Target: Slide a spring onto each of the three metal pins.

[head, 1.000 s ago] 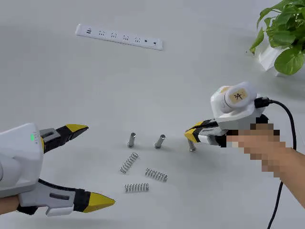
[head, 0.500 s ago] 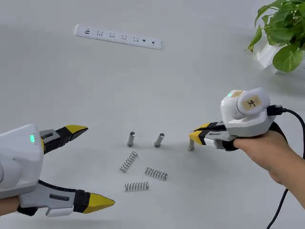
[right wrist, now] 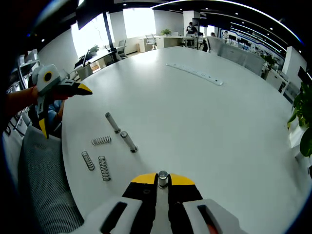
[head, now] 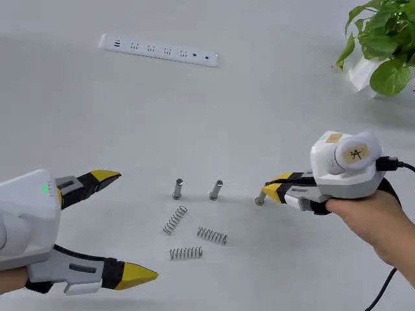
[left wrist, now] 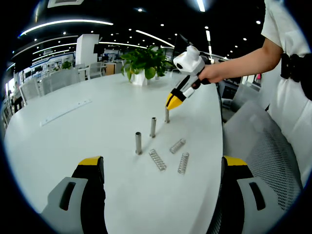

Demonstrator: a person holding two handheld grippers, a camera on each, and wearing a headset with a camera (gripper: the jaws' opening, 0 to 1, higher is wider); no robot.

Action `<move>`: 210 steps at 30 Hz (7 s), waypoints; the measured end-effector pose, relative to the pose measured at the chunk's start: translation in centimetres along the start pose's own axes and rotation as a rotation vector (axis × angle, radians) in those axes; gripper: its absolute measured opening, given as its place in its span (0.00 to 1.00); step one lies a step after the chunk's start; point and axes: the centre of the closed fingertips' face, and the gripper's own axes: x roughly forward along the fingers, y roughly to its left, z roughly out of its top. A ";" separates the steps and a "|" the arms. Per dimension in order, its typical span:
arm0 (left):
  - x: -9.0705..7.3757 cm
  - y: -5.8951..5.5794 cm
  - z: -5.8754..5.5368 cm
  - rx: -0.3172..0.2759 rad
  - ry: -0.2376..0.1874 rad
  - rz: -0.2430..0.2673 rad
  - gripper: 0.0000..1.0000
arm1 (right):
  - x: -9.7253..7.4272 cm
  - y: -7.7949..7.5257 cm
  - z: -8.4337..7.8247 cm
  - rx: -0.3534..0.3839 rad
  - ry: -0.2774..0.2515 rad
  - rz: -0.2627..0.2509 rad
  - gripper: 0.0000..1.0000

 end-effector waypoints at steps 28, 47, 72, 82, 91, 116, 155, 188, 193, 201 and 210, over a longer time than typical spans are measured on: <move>0.0 -0.1 0.0 -0.003 -0.002 -0.002 0.99 | 0.4 0.8 0.6 -0.022 -0.033 0.006 0.04; 0.1 -0.1 0.2 -0.002 -0.004 -0.007 0.99 | 0.5 1.0 0.6 -0.043 -0.034 0.009 0.05; 0.2 -0.1 0.4 0.007 -0.002 -0.013 0.99 | 0.3 1.1 1.0 -0.042 -0.050 0.007 0.11; 0.1 -0.2 0.5 0.010 0.001 -0.009 0.99 | -0.2 1.2 1.2 -0.032 -0.068 0.008 0.16; 0.1 -0.2 0.6 0.008 0.005 -0.003 0.99 | -0.9 1.1 1.1 -0.025 -0.085 0.009 0.23; 0.2 0.3 0.5 -0.006 0.039 0.065 0.96 | -4.7 1.5 -0.5 -0.067 -0.163 0.054 0.57; 4.2 1.4 -3.4 -0.270 0.286 0.237 0.25 | -7.6 2.9 -4.0 -0.109 -0.228 0.142 0.84; 7.0 1.0 -6.1 -0.224 0.428 0.236 0.16 | -7.7 2.7 -5.0 -0.120 -0.227 0.161 0.88; 6.9 1.3 -6.2 -0.212 0.435 0.236 0.13 | -7.5 2.7 -5.0 -0.120 -0.226 0.161 0.88; 6.8 1.7 -6.2 -0.167 0.452 0.226 0.08 | -7.4 2.8 -4.9 -0.114 -0.228 0.161 0.88; 6.9 2.0 -6.2 -0.131 0.481 0.210 0.08 | -7.5 2.9 -5.1 -0.110 -0.224 0.154 0.87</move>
